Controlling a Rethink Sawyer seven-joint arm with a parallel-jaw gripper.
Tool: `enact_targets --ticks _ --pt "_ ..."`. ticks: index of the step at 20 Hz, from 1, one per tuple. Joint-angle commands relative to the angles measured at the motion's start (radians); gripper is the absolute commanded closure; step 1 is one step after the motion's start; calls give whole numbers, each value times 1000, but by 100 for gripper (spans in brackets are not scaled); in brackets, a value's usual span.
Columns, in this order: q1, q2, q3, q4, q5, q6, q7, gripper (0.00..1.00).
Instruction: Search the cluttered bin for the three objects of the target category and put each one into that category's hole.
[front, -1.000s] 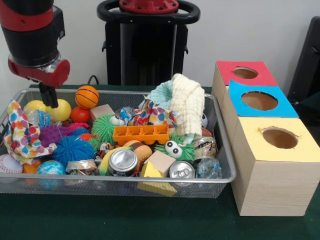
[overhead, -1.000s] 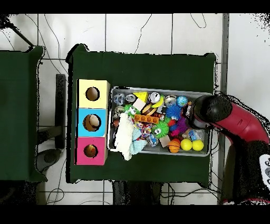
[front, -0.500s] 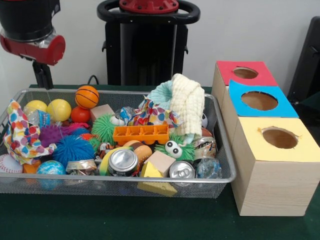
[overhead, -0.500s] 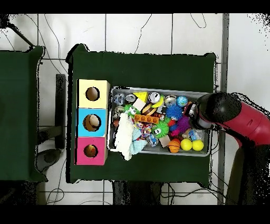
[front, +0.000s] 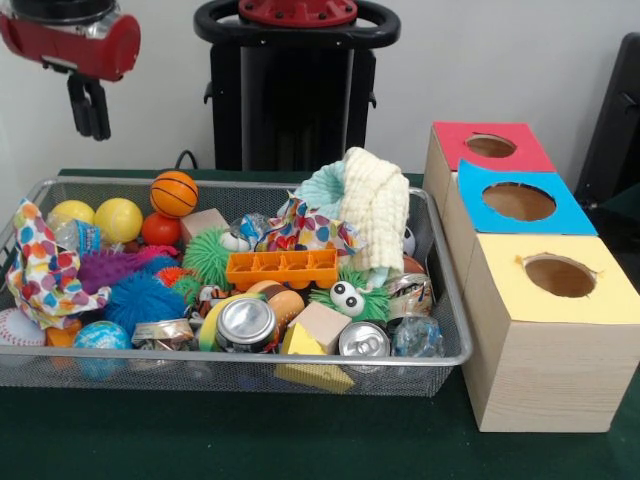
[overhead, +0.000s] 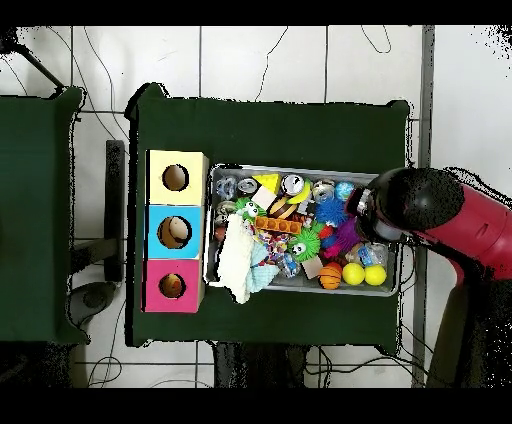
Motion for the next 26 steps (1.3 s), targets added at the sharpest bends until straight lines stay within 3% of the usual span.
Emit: enact_targets --ticks 1,13,20,21,26 --pt "25 -66 26 36 -41 183 -11 100" --pt "24 -100 32 5 -50 260 -20 100" --pt "-11 -42 67 17 -41 139 -38 100" --pt "-14 -41 71 19 -46 114 -49 0" --pt "-31 -39 93 59 -60 26 -97 0"
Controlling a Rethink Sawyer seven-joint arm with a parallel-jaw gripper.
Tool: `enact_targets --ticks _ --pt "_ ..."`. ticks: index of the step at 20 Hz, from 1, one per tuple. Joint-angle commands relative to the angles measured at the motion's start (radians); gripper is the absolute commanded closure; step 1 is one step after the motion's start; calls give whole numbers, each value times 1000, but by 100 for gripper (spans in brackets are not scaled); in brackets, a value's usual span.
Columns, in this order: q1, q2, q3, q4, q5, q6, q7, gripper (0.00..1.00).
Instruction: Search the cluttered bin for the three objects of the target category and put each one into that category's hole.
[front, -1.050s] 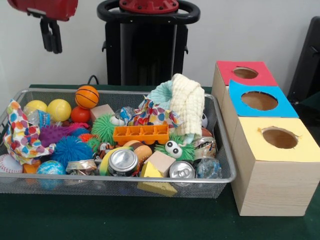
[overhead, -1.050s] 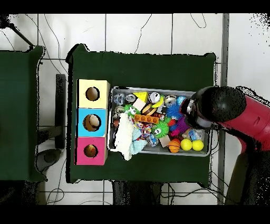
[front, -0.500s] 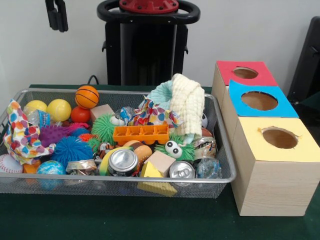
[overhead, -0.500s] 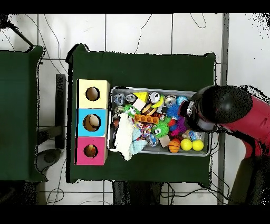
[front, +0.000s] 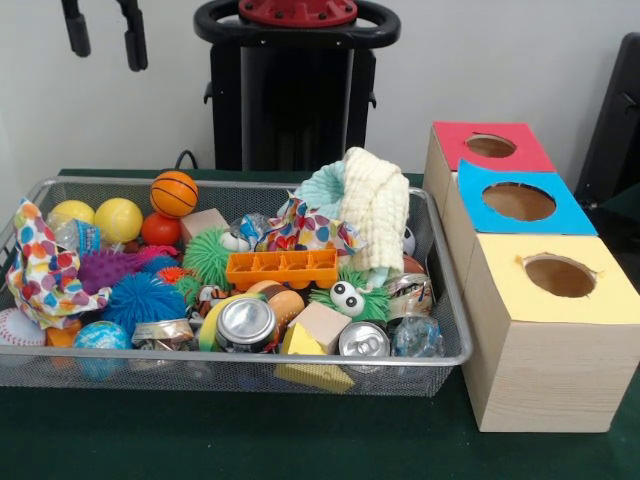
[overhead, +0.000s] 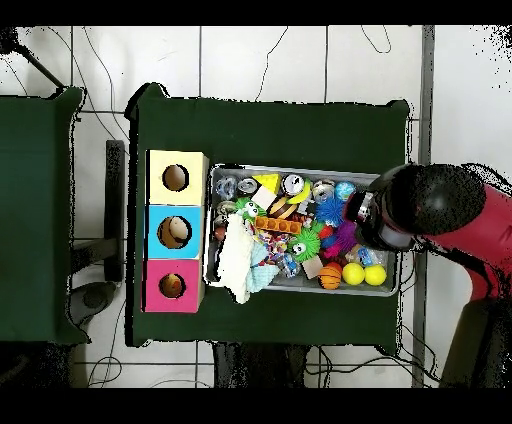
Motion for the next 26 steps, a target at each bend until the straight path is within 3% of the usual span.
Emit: enact_targets --ticks 1,14,26 --pt "-46 52 97 76 -57 -128 -101 0" --pt "-87 176 155 22 -70 -176 -145 0" --pt "-79 237 159 7 -65 -222 -80 0"
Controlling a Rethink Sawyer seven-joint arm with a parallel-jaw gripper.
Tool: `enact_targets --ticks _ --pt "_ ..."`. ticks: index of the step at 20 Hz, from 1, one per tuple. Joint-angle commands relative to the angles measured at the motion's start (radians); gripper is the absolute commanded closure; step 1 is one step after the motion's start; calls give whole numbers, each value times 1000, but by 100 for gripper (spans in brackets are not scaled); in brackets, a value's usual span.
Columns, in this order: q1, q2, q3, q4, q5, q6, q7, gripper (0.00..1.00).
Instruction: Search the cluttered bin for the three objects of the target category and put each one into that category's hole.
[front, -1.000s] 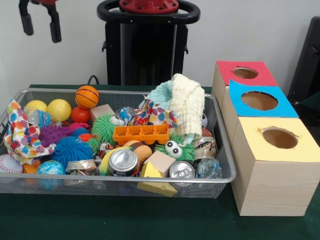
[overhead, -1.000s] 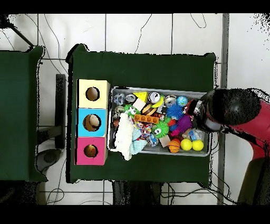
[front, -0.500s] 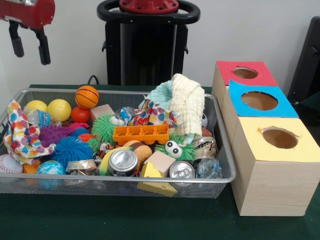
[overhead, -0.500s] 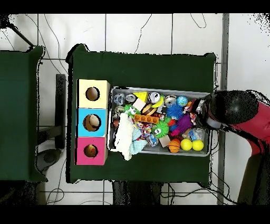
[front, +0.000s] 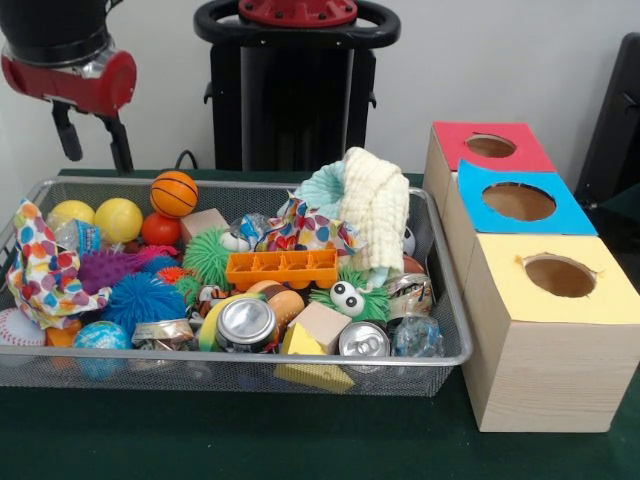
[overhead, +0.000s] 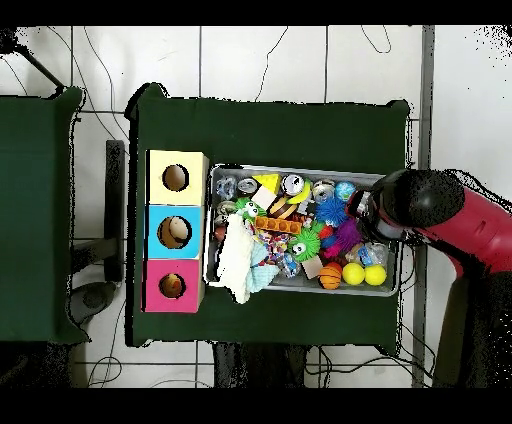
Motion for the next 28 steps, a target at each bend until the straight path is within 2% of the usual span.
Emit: enact_targets --ticks 1,10,17,21,28 --pt "-10 87 109 -7 -64 -68 -81 0" --pt "-20 190 135 -154 -77 -11 -123 0" --pt "-12 226 139 -241 -83 56 -155 0" --pt "5 217 133 -276 -93 110 -171 0" --pt "32 207 136 -340 -118 193 -148 0"
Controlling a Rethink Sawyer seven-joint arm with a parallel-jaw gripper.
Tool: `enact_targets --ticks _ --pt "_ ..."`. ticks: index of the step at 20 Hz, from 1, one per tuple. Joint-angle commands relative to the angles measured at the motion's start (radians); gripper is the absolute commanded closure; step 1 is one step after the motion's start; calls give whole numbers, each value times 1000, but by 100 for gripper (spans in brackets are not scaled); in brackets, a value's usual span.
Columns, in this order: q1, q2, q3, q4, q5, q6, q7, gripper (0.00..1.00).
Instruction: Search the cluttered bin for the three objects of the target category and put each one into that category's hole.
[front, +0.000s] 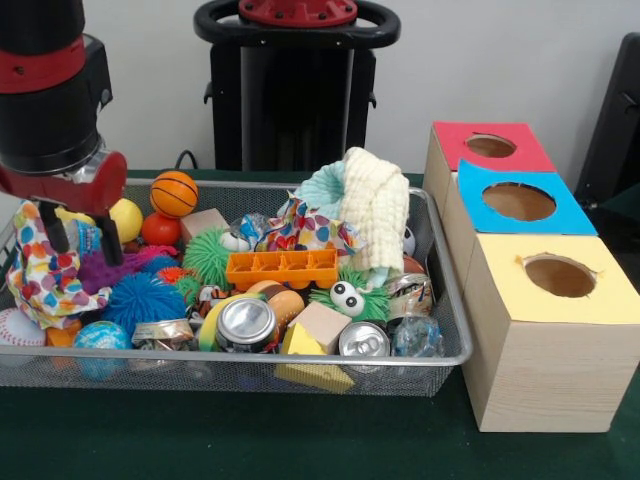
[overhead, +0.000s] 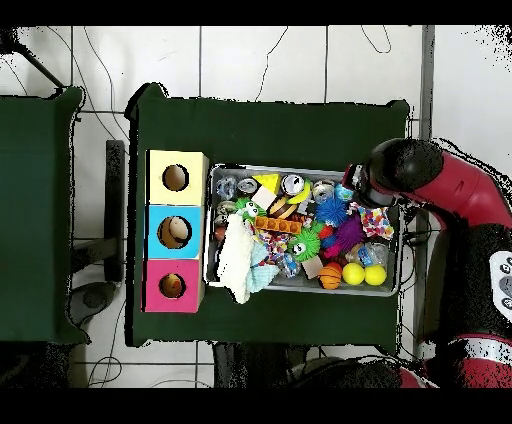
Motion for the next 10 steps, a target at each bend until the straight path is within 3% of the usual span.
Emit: enact_targets --ticks 1,10 --pt "27 15 82 -100 -65 176 -151 0" --pt "28 183 119 -299 -90 208 -178 0"
